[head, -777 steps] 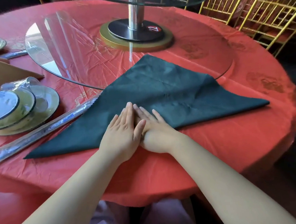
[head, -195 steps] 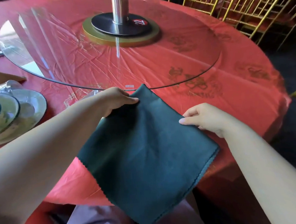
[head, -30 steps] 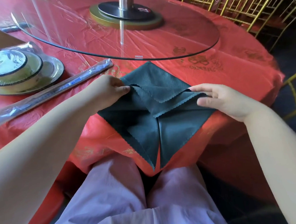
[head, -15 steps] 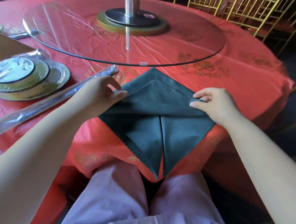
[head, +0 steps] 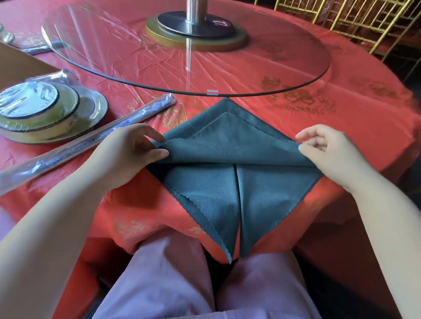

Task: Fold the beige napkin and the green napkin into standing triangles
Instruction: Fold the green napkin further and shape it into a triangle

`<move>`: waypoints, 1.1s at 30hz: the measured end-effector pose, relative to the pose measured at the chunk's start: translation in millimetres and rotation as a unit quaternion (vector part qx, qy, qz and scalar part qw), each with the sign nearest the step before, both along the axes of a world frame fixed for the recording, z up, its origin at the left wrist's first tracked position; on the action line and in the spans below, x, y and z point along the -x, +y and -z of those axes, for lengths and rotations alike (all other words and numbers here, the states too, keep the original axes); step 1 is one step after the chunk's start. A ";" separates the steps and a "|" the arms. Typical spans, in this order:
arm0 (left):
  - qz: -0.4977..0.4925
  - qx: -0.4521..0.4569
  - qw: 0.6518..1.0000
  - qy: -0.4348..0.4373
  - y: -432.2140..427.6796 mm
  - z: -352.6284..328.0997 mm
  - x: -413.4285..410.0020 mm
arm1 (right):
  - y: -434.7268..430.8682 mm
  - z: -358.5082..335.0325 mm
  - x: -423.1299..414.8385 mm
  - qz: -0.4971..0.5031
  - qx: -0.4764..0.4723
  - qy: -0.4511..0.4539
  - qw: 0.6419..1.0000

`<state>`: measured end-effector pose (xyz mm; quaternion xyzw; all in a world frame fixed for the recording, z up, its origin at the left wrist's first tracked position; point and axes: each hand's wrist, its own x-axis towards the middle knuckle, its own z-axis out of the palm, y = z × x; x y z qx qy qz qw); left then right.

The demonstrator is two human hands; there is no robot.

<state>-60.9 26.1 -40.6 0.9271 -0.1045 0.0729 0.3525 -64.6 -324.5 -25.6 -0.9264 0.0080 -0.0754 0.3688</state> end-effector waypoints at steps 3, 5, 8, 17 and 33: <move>-0.019 -0.012 1.000 -0.002 -3.1 -1.9 -4.4 | 4.5 5.3 -7.3 0.014 0.057 -0.023 0.998; -0.027 -0.018 0.999 -0.008 -6.4 -2.2 -5.3 | 9.0 8.3 -10.1 0.035 0.101 -0.021 0.994; -0.045 -0.010 0.999 -0.020 -8.4 -0.5 -2.8 | 15.2 10.0 -10.7 0.055 0.133 -0.022 0.989; -0.133 -0.061 0.986 -0.074 -8.5 7.8 -11.7 | 21.8 16.5 -10.6 0.112 0.112 -0.052 0.986; -0.160 -0.150 0.970 -0.104 -15.8 9.4 -9.2 | 22.1 14.1 -19.0 0.112 0.113 -0.054 0.986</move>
